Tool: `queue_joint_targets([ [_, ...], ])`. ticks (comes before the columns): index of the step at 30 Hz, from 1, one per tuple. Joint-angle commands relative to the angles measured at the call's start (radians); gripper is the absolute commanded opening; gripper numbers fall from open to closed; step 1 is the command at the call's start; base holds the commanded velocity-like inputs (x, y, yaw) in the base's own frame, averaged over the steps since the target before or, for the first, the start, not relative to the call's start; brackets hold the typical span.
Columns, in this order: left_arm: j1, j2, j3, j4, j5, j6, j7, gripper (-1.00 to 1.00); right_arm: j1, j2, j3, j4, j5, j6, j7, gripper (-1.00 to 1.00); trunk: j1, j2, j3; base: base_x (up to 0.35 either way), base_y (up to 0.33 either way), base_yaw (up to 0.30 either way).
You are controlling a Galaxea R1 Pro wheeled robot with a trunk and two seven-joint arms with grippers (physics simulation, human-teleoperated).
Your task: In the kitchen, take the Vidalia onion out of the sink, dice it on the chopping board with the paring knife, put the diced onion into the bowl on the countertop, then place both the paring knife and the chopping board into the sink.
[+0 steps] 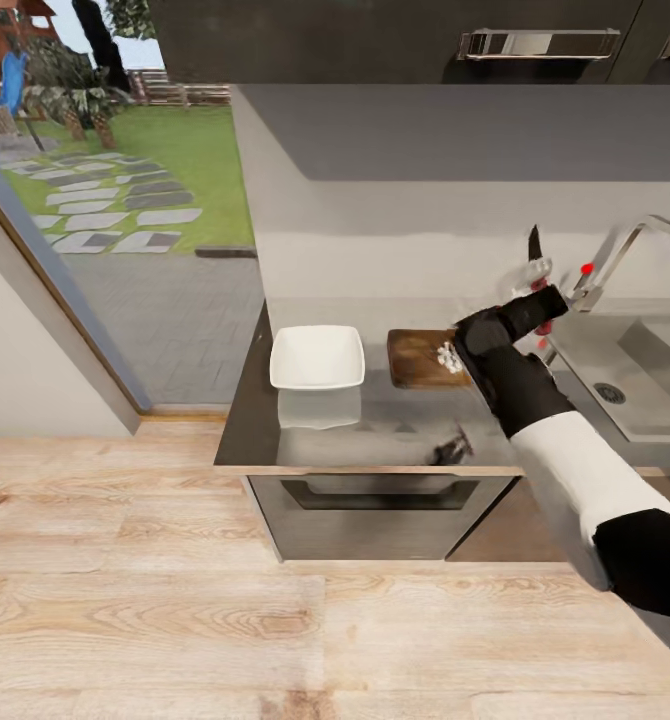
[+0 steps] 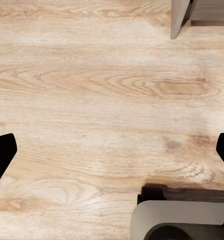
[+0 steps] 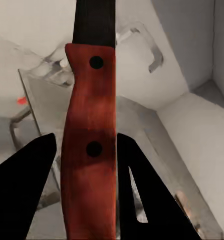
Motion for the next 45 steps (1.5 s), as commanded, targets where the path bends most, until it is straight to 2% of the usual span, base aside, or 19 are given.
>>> queue_joint_targets([
  [1,-0.002,0.000,-0.002,0.004,0.006,-0.005,-0.003,1.00,-0.001,-0.001,-0.041,-0.007,-0.011,0.001,0.029,-1.00,0.000,-0.001,-0.001,0.000,0.000,0.000],
  [2,-0.002,0.000,-0.002,0.004,0.006,-0.005,-0.003,1.00,-0.001,-0.001,-0.078,-0.012,-0.013,0.001,0.079,-1.00,0.000,-0.001,-0.001,0.000,0.000,0.000],
  [3,-0.002,0.000,-0.002,0.004,0.006,-0.005,-0.003,1.00,-0.001,-0.002,-0.127,-0.016,-0.014,0.000,0.178,-1.00,0.000,-0.001,-0.001,0.000,0.000,0.000],
  [5,-0.002,0.000,-0.002,0.004,0.006,-0.005,-0.003,1.00,-0.001,-0.006,-0.197,-0.019,-0.013,0.001,0.335,-1.00,0.000,-0.001,-0.001,0.000,0.000,0.000],
  [8,-0.002,0.000,-0.002,0.004,0.006,-0.005,-0.003,1.00,-0.001,-0.034,-0.298,-0.020,-0.013,0.001,0.540,-1.00,0.000,-0.001,-0.001,0.000,0.000,0.000],
  [11,-0.002,0.000,-0.002,0.004,0.006,-0.005,-0.003,1.00,-0.001,-0.055,-0.335,-0.020,-0.014,0.002,0.655,-1.00,0.000,-0.001,-0.001,0.000,0.000,0.000],
  [15,-0.002,0.000,-0.002,0.004,0.006,-0.005,-0.003,1.00,-0.001,-0.075,-0.350,-0.019,-0.012,0.002,0.757,-1.00,0.000,-0.001,-0.001,0.000,0.000,0.000],
  [25,-0.002,0.000,-0.002,0.004,0.006,-0.005,-0.003,1.00,-0.001,-0.111,-0.353,-0.021,-0.015,0.002,0.783,-1.00,0.000,-0.001,-0.001,0.002,-0.004,0.000],
  [32,-0.002,-0.018,-0.002,0.004,0.006,-0.005,-0.002,1.00,-0.001,-0.115,-0.352,-0.013,-0.011,0.002,0.785,-1.00,0.000,-0.001,-0.001,0.101,-0.238,0.000],
  [40,-0.002,-0.018,-0.002,0.004,0.006,-0.005,-0.002,1.00,-0.001,-0.113,-0.348,0.014,-0.011,0.002,0.785,-1.00,0.000,-0.001,-0.001,0.102,-0.303,0.000],
  [45,-0.002,-0.019,-0.002,0.004,0.006,-0.005,-0.003,1.00,-0.001,-0.110,-0.346,0.049,-0.011,0.002,0.786,-1.00,0.000,-0.001,-0.001,-0.134,-0.265,0.000],
])
